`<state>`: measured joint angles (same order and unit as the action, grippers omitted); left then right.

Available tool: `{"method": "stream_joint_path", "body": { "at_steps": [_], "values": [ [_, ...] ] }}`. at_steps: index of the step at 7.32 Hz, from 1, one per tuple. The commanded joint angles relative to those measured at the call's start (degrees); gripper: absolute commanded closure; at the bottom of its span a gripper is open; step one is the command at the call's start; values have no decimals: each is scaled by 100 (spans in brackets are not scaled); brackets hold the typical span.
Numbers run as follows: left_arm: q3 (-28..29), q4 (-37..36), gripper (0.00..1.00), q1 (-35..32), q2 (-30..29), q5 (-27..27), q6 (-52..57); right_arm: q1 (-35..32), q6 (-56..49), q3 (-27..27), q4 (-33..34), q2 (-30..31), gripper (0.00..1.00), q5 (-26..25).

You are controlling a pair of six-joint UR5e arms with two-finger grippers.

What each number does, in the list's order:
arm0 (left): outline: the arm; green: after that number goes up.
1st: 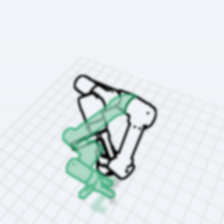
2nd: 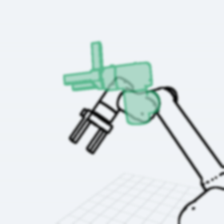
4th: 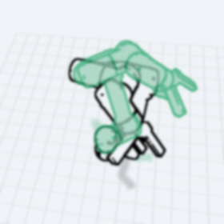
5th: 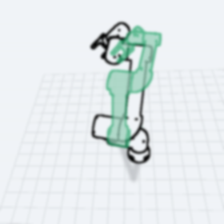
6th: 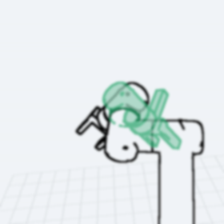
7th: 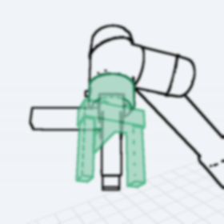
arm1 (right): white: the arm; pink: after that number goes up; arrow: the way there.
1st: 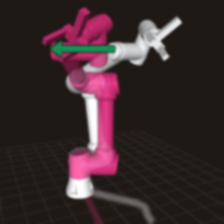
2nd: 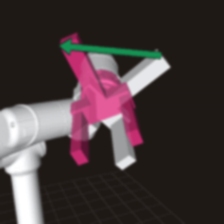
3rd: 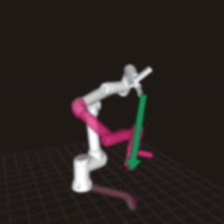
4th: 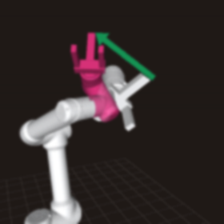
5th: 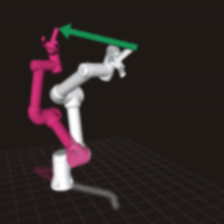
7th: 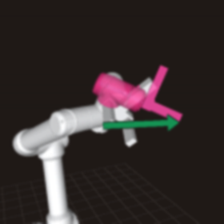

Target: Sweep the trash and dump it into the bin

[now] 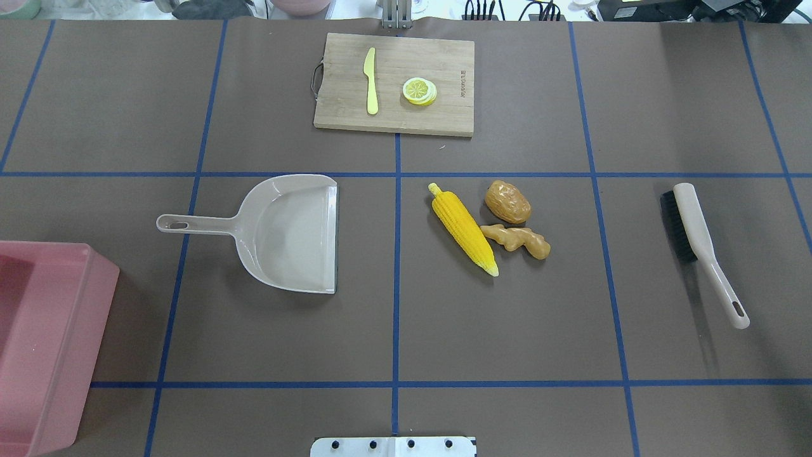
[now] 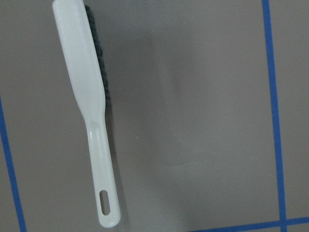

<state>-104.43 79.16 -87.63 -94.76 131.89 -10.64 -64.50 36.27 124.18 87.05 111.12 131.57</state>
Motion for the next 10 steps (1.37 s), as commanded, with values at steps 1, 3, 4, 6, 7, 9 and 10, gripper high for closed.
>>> {"method": "stream_joint_path", "body": {
  "at_steps": [1,3,4,6,7,9,10],
  "values": [
    [-366,-551,1,489,-542,-5,323,1016,547,97,5,-11,0,-666],
    [-428,-542,1,1405,-1200,-6,1016,1071,600,-304,-30,-438,0,-668],
    [-464,-542,1,1598,-1385,-14,1124,1080,601,-455,-30,-625,0,-676],
    [-543,-525,1,2405,-1702,-284,1421,1080,601,-1007,14,-1230,0,-650],
    [-657,-516,1,2479,-1756,-652,2068,1071,592,-1123,-12,-1285,0,-633],
    [-842,-516,1,2847,-1747,-700,3008,1158,610,-1369,-21,-1303,2,-589],
    [-807,-507,1,2979,-1739,-700,3841,1237,610,-1388,-21,-1303,2,-571]
  ]
}}
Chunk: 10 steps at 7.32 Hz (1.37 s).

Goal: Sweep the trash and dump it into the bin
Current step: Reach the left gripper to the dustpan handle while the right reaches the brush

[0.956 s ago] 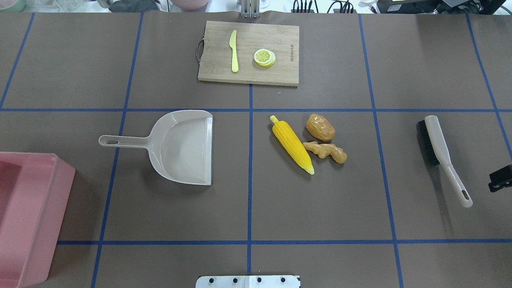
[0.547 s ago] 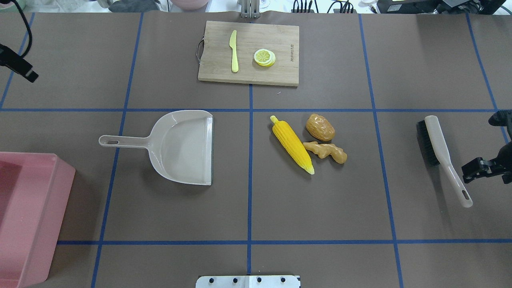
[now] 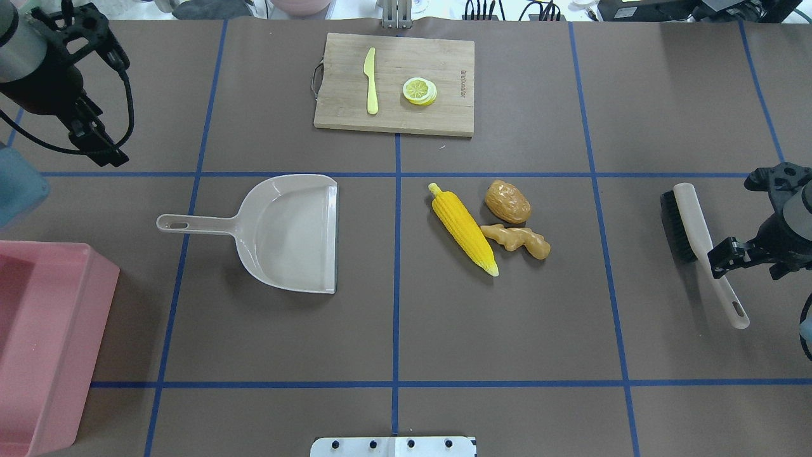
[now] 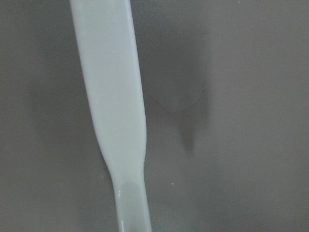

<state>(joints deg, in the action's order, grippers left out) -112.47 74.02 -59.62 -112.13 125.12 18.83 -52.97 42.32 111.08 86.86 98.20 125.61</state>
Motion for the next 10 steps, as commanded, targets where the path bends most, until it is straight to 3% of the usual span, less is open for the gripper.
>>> {"method": "stream_joint_path", "body": {
  "at_steps": [1,3,5,6,8,9,10],
  "values": [
    [49,103,1,239,24,-23,1259,120,4,-78,-2,-11,2,43],
    [250,575,2,704,16,-32,1272,260,4,-78,-2,-20,4,104],
    [786,1602,2,924,60,-23,1272,427,4,-78,-11,-20,7,104],
    [823,1676,3,1160,68,-32,1272,445,4,-78,-19,-20,10,104],
    [1094,1738,3,1400,60,-251,1272,437,-14,-86,-11,-11,26,104],
    [1165,1973,3,1565,86,-252,1246,437,-14,-95,-2,-11,43,113],
    [1262,2002,3,1585,86,-252,1228,437,-14,-87,-2,-11,77,122]
  ]
}}
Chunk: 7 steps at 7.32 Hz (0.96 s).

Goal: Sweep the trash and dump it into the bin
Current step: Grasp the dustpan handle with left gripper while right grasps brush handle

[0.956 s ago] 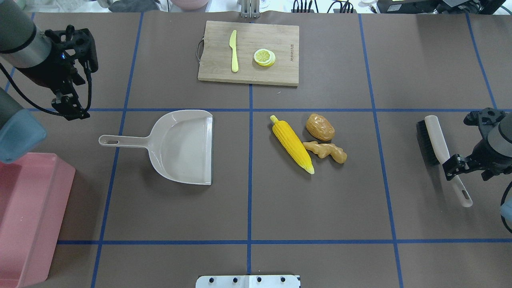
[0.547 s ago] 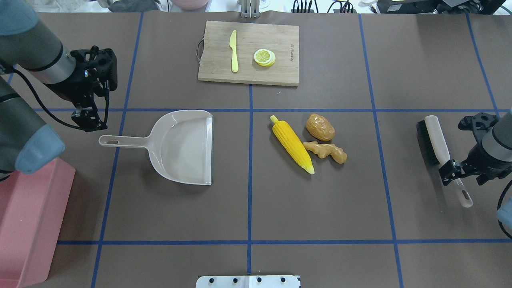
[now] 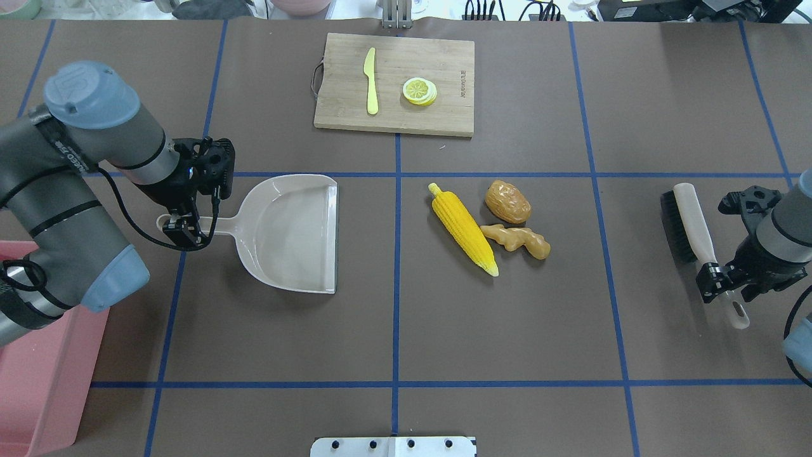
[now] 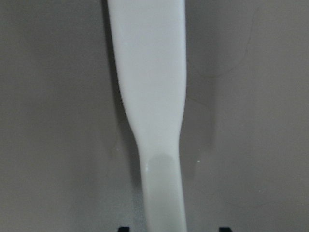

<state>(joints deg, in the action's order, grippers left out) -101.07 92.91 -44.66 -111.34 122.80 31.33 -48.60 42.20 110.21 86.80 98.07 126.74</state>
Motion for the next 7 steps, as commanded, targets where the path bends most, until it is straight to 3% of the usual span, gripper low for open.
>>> {"method": "stream_joint_path", "body": {
  "at_steps": [1,5,7],
  "values": [
    [210,113,3,89,16,-45,-31,0,-2,1,4,1,100,18],
    [579,445,5,124,77,-204,-48,0,7,27,73,-121,100,26],
    [589,447,36,125,95,-186,-57,-79,-97,2,476,-506,100,44]
  ]
}}
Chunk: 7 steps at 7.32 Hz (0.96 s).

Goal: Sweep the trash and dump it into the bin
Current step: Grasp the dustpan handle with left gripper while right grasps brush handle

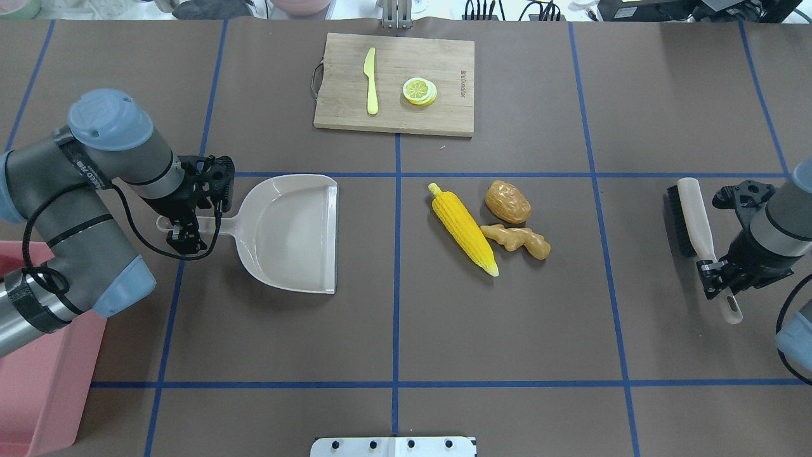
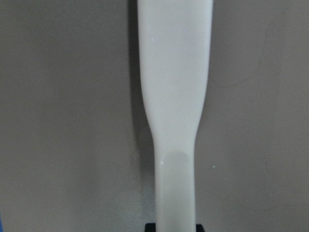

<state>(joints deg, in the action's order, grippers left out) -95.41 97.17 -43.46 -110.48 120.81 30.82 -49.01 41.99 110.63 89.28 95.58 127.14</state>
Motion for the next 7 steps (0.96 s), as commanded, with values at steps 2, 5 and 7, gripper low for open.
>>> {"method": "stream_joint_path", "body": {
  "at_steps": [2,5,7],
  "values": [
    [14,12,70,-4,87,48,12,-39,-76,-261,213,-671,100,-14],
    [-39,-32,72,-13,79,56,65,-134,-469,-218,160,-742,100,56],
    [-170,-67,100,-231,210,100,82,-353,-489,-165,143,-943,100,381]
  ]
}}
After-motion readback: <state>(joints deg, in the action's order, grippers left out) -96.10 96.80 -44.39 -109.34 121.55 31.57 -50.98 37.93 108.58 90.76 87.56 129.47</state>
